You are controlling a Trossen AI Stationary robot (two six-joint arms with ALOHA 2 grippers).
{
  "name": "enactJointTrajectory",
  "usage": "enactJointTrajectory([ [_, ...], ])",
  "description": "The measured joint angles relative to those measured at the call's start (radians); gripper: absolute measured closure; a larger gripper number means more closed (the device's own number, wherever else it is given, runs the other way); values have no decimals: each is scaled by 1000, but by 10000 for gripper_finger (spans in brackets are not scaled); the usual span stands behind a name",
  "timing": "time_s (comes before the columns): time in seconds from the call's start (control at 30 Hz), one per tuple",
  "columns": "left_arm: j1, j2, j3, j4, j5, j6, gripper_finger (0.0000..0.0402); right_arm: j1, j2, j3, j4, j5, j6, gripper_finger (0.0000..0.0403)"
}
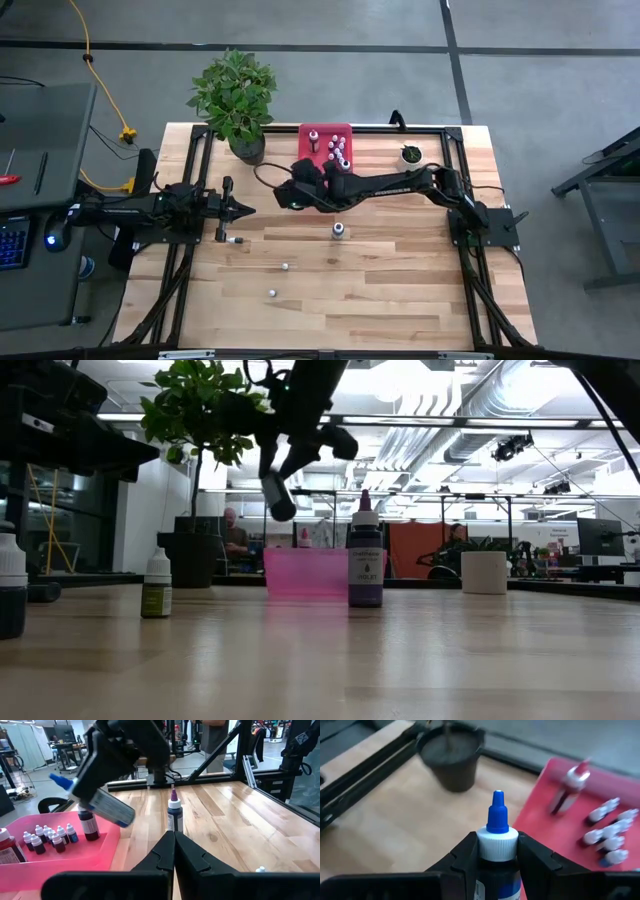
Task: Pick & Place food coloring
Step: Put the blue food coloring bottle into the pink bin
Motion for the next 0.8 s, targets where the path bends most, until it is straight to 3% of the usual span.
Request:
enactJointTrajectory([
  [0.23, 0, 0, 0, 0, 0, 0, 401, 0, 0, -2, 0, 221, 5, 297],
  [0.43, 0, 0, 0, 0, 0, 0, 401, -21, 0, -47, 51, 322, 28, 297],
  [0.8, 0, 0, 0, 0, 0, 0, 401, -59, 5, -325, 542, 421, -116, 297],
])
